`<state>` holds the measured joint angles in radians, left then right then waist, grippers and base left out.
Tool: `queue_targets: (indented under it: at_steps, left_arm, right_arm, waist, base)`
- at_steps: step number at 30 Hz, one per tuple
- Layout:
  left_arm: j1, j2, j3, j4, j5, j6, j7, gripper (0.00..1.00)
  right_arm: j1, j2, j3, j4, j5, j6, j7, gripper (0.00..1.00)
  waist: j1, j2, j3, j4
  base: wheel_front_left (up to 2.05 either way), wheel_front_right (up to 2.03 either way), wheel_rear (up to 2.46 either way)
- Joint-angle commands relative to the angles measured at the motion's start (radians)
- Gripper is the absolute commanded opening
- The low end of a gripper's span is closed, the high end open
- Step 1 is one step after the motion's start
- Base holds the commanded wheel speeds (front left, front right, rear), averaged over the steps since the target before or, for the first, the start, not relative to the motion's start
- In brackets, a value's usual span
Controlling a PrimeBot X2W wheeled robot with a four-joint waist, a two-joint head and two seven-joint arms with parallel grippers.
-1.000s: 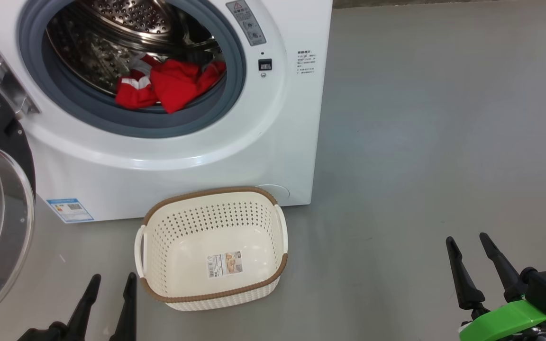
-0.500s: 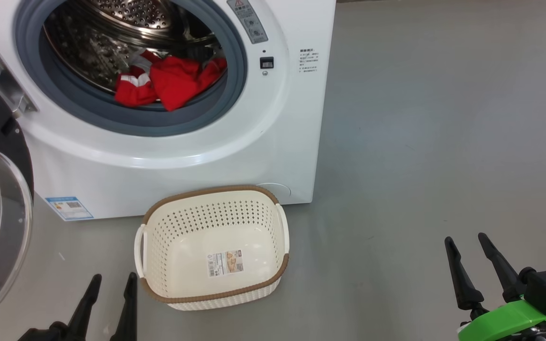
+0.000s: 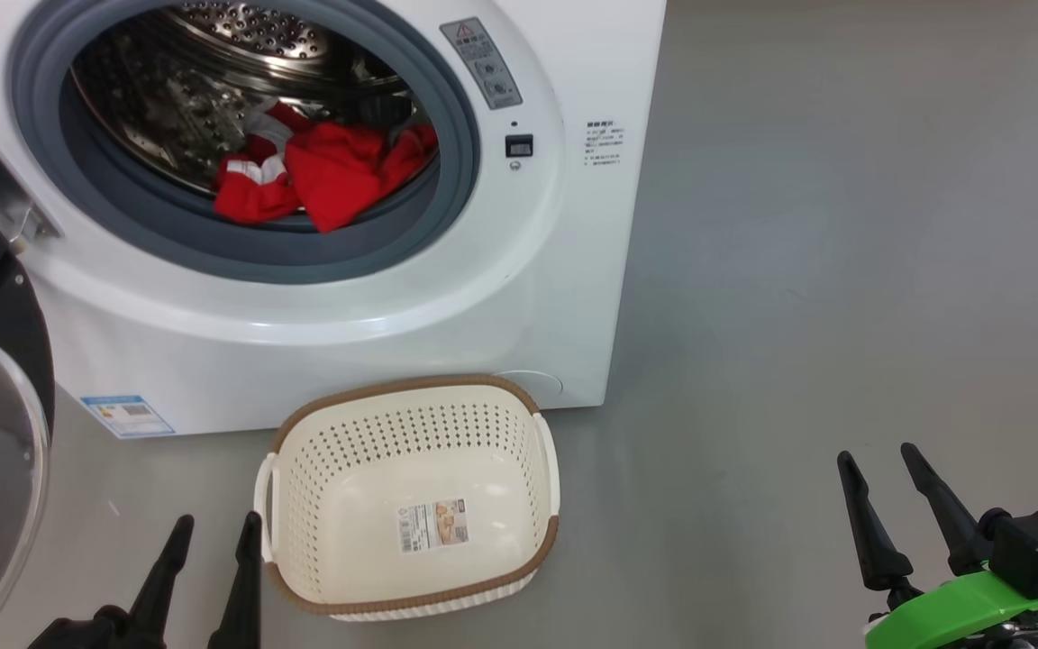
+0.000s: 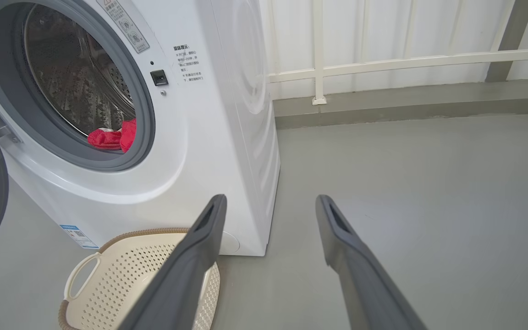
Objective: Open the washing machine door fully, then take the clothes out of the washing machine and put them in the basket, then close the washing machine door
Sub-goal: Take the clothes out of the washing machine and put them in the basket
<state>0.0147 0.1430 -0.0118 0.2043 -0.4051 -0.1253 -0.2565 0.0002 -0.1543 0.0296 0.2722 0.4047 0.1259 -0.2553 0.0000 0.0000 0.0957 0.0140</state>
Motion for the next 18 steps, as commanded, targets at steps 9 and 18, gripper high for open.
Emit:
queue_targets:
  at_steps: [9,18]
  left_arm:
    - [-0.050,0.018,0.029,-0.017,-0.007,-0.005,-0.005,1.00]
    - [-0.051,0.011,0.032,-0.016,-0.010,-0.005,-0.005,1.00]
  right_arm:
    - [-0.034,-0.011,0.027,-0.022,-0.002,0.005,-0.006,1.00]
    - [-0.034,-0.010,0.026,-0.020,-0.003,0.005,-0.006,1.00]
  waist:
    - [0.0000,0.0000,0.006,0.001]
    - [0.0000,0.0000,0.006,0.003]
  base:
    - [0.61,-0.65,0.04]
    - [0.00,0.00,0.00]
